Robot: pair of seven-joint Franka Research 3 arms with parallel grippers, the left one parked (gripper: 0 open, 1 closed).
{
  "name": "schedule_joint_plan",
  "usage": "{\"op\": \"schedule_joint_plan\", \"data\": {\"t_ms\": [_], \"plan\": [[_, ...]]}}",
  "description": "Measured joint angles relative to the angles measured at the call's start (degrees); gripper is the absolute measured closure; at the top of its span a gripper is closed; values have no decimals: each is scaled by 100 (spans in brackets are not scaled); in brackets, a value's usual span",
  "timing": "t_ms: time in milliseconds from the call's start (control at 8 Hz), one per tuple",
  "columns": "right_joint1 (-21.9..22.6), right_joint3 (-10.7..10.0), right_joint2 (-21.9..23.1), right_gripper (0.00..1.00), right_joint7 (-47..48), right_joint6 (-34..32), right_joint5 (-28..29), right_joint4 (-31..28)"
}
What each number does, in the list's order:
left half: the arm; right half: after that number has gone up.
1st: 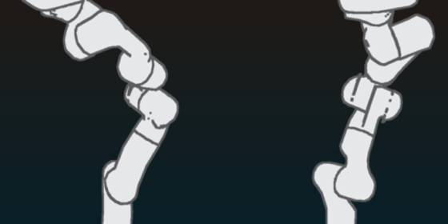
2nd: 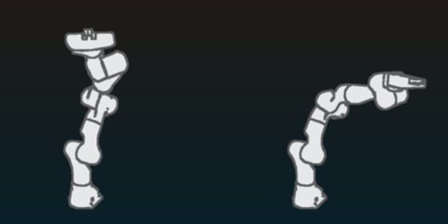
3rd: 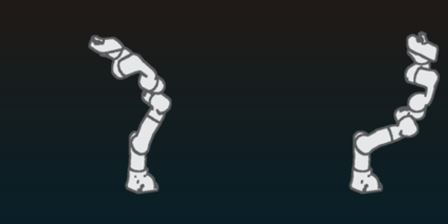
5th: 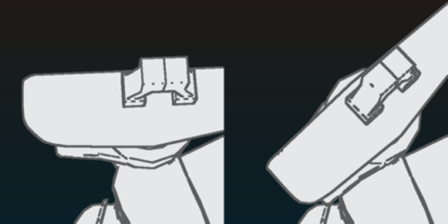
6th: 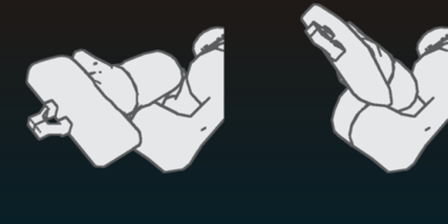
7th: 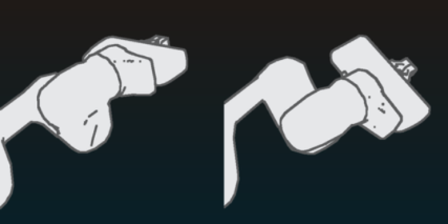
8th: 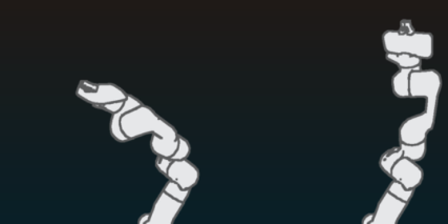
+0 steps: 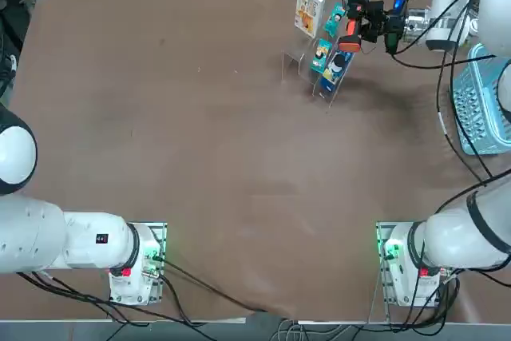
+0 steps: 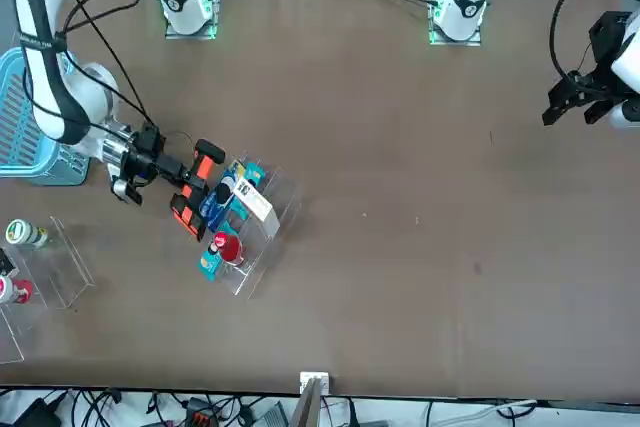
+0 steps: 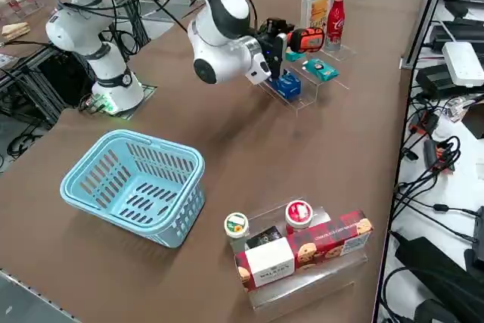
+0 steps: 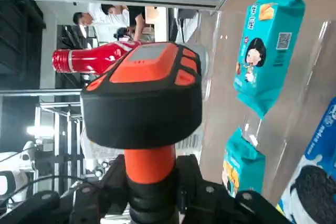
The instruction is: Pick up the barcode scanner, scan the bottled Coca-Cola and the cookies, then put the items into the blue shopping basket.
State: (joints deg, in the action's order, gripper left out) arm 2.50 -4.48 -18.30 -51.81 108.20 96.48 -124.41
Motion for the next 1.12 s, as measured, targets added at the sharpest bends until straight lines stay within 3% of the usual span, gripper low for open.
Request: {"op": "schedule_joint_plan", "data": {"t_ms": [500, 1125], "plan": [[21, 46, -219, 55, -35, -226, 506, 1], [110, 55, -582, 55, -479, -542, 685, 1]]}}
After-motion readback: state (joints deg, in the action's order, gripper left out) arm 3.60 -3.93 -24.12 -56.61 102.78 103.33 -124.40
